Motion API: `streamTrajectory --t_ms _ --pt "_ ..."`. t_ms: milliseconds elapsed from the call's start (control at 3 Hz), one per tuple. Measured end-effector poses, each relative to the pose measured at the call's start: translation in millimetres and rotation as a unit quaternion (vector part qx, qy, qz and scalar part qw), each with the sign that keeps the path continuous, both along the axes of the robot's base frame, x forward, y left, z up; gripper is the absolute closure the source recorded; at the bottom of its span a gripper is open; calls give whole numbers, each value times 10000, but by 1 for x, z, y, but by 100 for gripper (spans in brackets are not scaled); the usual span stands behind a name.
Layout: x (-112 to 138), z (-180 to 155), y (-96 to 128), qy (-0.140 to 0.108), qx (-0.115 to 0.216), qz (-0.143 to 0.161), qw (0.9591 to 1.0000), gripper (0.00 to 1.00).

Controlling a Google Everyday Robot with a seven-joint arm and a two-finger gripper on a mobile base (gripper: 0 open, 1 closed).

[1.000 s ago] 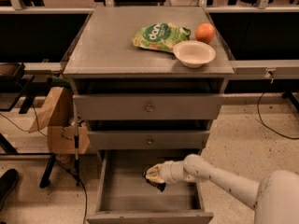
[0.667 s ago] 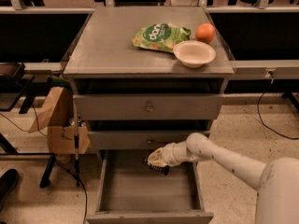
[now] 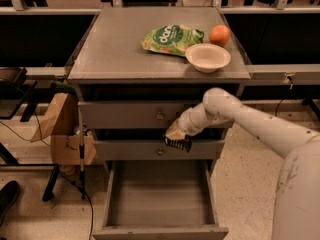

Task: Pick rxbar chocolate from bottom drawer and place on counter

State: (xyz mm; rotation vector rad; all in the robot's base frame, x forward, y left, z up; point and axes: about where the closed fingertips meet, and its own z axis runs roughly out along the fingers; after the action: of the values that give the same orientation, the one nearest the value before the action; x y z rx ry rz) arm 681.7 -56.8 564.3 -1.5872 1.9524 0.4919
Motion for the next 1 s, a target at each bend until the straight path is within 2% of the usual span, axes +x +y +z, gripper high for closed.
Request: streamTrajectory --t_ms 333,1000 --pt "15 68 -16 -85 -506 -300 9982 100" --pt "6 67 -17 8 -604 -398 9974 100"
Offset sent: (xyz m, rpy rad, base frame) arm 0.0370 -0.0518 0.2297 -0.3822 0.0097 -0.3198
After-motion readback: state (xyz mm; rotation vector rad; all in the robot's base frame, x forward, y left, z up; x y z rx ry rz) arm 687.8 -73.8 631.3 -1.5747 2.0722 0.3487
